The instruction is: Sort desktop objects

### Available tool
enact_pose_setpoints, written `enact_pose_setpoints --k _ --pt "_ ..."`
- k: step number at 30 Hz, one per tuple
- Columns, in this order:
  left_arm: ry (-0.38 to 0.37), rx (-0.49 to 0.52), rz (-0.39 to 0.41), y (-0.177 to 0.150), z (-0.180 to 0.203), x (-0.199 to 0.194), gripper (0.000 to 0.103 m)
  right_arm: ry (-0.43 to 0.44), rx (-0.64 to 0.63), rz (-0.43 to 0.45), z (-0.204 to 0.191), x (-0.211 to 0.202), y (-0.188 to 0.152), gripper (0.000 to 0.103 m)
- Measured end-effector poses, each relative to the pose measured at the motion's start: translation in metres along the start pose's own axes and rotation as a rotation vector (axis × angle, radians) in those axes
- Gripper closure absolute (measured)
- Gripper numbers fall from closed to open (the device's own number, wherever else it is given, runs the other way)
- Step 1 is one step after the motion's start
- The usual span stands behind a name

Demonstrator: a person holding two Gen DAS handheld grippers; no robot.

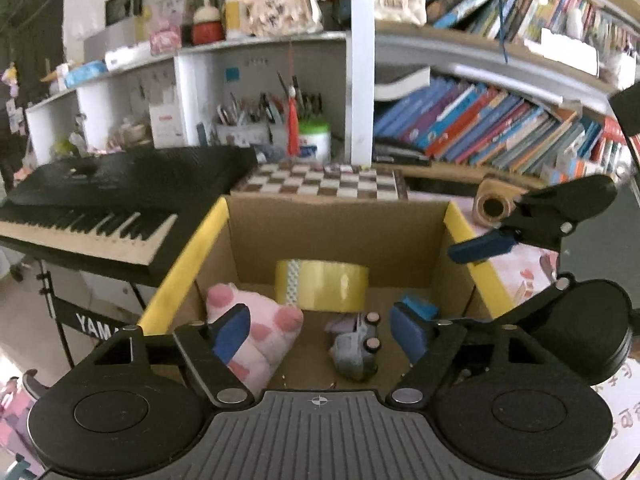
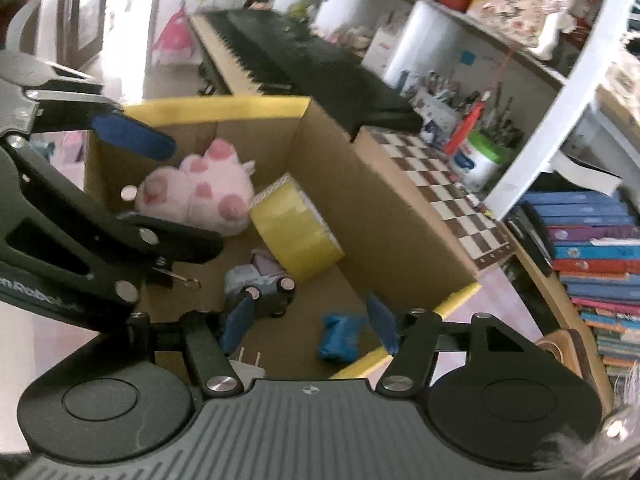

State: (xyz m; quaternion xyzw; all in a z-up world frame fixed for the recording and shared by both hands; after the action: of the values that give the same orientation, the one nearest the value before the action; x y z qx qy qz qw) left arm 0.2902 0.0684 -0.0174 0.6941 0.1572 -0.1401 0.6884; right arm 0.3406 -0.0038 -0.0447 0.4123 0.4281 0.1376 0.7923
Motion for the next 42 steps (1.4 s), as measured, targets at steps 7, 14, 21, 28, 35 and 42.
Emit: enact_pose_setpoints --k 7,14,21,28,35,42 --pt "0.049 -0.048 0.057 0.01 -0.016 -0.027 0.019 -0.095 0.091 0.076 0.008 -0.04 0.007 0.035" --pt "0.05 -0.068 0.118 0.017 -0.027 -0.06 0.018 -0.244 0.272 0.168 0.025 -0.093 0.005 0.029" --pt "0.016 -0.064 0.131 0.01 -0.027 -0.087 0.018 -0.367 0.418 0.189 0.023 -0.136 -0.013 0.029" --pt "0.013 -0.095 0.121 -0.008 -0.031 -0.113 0.018 -0.481 0.514 0.195 0.008 -0.175 -0.034 0.029" --pt "-0.001 -0.107 0.11 -0.027 -0.028 -0.142 0.018 -0.577 0.611 0.18 -0.012 -0.207 -0.062 0.029" --pt "-0.014 -0.095 0.085 -0.049 -0.027 -0.165 0.018 -0.575 0.605 0.142 -0.048 -0.222 -0.08 0.029"
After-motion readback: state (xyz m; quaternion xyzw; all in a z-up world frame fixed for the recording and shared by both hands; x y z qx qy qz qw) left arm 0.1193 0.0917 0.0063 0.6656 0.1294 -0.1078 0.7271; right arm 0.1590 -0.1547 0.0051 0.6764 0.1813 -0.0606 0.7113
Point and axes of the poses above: each gripper's, at about its wrist camera, not at the fingertips, and x roughly the way its jaws point, z to its right, y to its top, the point moved 9 cm from there along x, roughly the way its jaws point, and after that the axes turned 10 degrees about z, right-handed, at the moved point
